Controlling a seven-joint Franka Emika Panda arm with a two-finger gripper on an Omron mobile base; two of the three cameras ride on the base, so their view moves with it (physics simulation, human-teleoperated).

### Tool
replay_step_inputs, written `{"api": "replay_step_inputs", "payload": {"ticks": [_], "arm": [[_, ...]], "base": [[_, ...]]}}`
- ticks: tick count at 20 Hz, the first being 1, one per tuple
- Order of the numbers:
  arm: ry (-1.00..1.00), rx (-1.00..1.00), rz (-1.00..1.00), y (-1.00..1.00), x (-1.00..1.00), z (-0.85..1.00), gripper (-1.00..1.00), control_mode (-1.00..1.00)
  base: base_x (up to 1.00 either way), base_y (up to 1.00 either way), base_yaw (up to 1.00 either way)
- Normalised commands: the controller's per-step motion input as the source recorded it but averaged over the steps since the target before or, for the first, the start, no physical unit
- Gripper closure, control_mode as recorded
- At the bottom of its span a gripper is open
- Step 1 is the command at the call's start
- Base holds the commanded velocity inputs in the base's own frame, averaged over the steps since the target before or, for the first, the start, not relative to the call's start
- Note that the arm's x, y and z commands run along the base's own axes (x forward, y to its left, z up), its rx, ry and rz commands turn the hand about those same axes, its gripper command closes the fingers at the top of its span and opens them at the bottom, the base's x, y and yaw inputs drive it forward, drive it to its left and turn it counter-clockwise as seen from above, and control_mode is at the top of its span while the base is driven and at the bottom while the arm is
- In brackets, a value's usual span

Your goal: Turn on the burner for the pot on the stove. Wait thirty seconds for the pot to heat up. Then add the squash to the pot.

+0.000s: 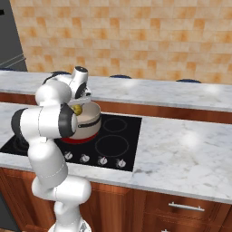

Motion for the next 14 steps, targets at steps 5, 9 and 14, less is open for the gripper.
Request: {"api": "replay_step_inputs", "payload": {"ticks": [5, 9, 14], "arm": [[0.0, 0.0, 0.0, 0.0, 0.0, 0.0, 1.0, -1.0], [0.0, 0.0, 0.0, 0.0, 0.0, 0.0, 1.0, -1.0], [0.0, 0.0, 0.0, 0.0, 0.0, 0.0, 1.0, -1.0]], "base": [[0.0, 0.0, 0.0], [0.0, 0.0, 0.0], [0.0, 0.0, 0.0]]}}
